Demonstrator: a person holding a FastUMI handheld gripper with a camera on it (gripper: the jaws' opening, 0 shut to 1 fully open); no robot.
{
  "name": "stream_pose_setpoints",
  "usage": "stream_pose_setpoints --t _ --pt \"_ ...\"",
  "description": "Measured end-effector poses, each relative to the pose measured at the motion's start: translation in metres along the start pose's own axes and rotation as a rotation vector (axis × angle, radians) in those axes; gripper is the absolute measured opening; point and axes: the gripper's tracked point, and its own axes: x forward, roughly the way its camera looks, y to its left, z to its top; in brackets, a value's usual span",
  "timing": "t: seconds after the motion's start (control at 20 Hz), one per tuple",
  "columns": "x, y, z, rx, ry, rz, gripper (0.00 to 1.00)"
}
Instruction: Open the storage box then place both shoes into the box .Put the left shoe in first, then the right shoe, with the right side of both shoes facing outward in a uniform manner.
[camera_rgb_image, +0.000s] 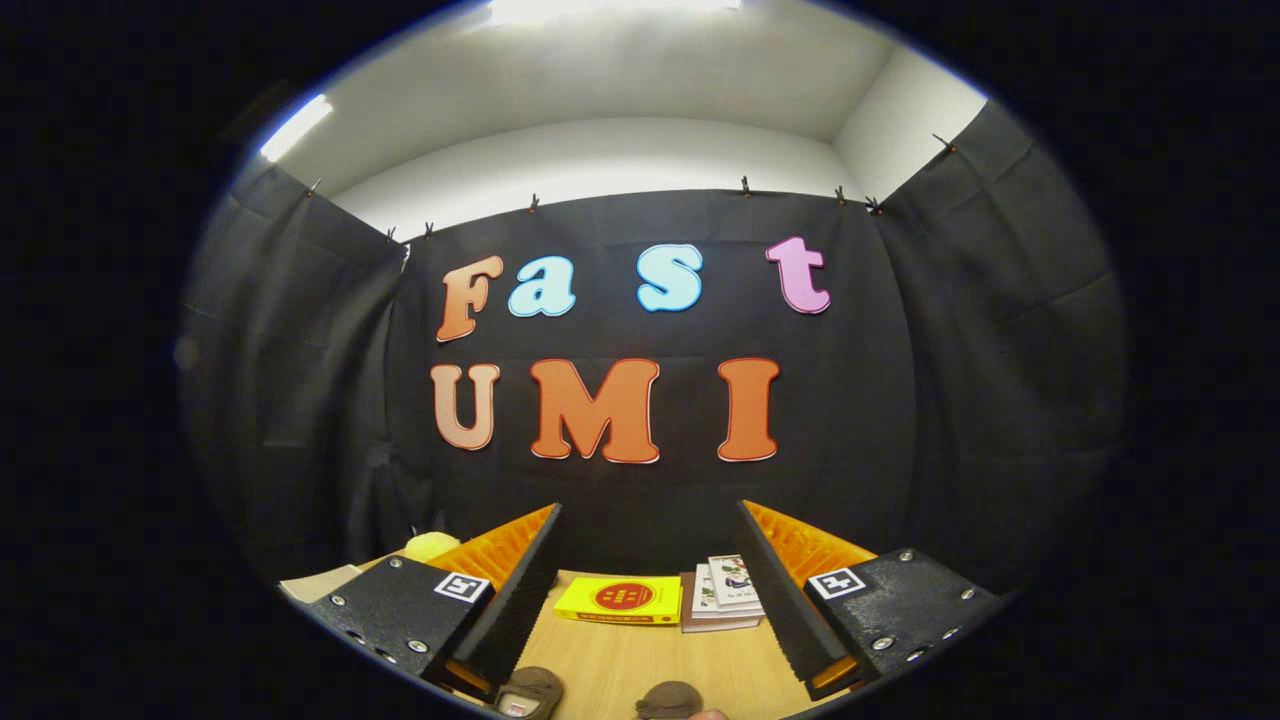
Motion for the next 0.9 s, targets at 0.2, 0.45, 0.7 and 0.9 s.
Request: stream_pose_setpoints --t 0.2,0.45,0.7,0.9 --pt "0.002 0.032 -0.027 0.039 0.079 0.082 1.00" --pt "0.006 0.066 -0.075 0.135 0.223 0.163 1.00" --pt "0.000 0.112 -0.126 0.219 0.407 0.283 0.97" --pt "-0.009 0.155 -0.159 0.266 0.540 0.400 0.96"
